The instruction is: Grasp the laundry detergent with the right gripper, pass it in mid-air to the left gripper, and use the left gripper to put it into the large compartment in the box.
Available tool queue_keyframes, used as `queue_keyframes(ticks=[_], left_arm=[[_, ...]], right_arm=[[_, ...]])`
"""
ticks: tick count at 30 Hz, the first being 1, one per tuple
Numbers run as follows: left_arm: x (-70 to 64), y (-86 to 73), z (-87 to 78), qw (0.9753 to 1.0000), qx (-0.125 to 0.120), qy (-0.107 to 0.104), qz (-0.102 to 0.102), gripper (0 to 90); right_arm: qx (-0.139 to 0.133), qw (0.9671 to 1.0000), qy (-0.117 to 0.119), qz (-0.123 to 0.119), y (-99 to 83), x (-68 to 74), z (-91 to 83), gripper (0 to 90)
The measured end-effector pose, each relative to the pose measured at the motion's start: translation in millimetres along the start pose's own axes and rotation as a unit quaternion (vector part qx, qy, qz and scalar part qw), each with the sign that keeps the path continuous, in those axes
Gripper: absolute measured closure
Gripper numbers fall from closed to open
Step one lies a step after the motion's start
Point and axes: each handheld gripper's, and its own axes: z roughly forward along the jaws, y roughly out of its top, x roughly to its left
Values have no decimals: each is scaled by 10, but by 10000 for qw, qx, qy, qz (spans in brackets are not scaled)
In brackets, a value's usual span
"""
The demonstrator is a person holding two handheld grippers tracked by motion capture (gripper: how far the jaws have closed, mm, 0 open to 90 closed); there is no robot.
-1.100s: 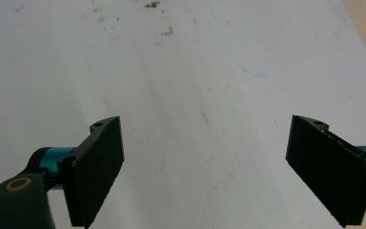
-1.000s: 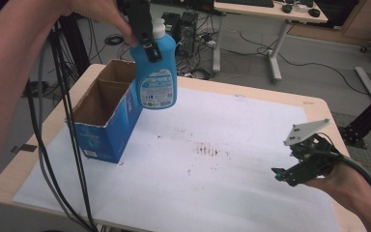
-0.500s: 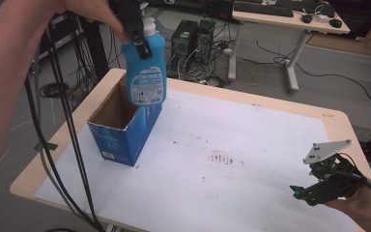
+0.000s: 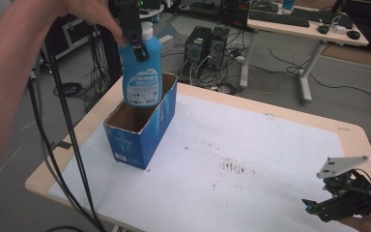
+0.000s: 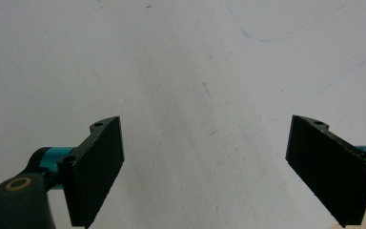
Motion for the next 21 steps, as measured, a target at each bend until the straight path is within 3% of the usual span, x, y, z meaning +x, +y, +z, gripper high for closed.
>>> queue_keyframes(ticks=[21], left_arm=[[76,-203,245,9997,70,-51,-216,381]], right_arm=[[65,10000,-21,-59,-4,70,39,121]])
